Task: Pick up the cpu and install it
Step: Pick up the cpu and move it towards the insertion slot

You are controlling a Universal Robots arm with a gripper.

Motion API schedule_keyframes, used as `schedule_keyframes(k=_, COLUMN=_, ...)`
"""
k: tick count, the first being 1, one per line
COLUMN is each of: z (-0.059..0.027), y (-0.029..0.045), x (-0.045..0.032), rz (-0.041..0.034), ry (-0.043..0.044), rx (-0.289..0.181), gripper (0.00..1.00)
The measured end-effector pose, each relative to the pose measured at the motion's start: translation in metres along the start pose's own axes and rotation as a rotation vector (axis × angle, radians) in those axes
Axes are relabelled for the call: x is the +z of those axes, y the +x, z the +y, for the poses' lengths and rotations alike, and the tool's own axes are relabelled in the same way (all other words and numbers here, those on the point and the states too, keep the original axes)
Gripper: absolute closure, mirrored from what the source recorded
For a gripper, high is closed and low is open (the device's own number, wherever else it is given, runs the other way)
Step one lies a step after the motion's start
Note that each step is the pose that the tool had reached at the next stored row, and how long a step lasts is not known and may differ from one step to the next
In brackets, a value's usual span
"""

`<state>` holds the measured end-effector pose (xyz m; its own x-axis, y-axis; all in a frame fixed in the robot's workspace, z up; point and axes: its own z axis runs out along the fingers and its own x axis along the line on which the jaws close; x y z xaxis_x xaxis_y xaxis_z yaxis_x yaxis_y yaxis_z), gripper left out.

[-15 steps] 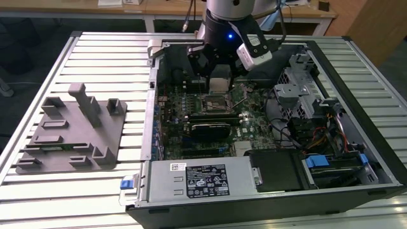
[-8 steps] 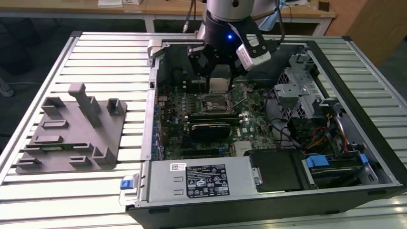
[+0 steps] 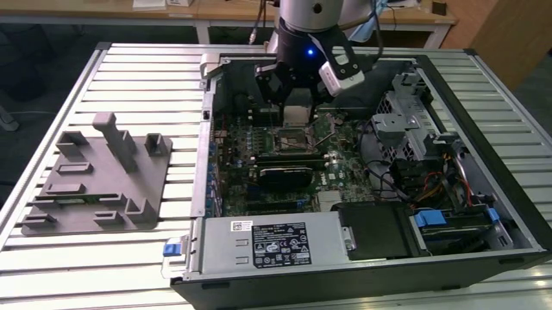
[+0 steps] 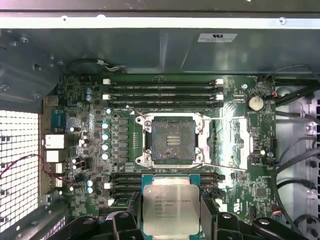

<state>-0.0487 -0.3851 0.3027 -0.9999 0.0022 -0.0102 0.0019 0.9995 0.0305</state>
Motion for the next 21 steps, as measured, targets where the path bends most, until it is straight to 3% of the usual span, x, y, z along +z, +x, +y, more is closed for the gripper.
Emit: schedule_keyframes(k=21, z=0.0247, y=-0.0003, x=0.0192, rz=0.001, ry=-0.0002, rx=-0.029, gripper=0.45)
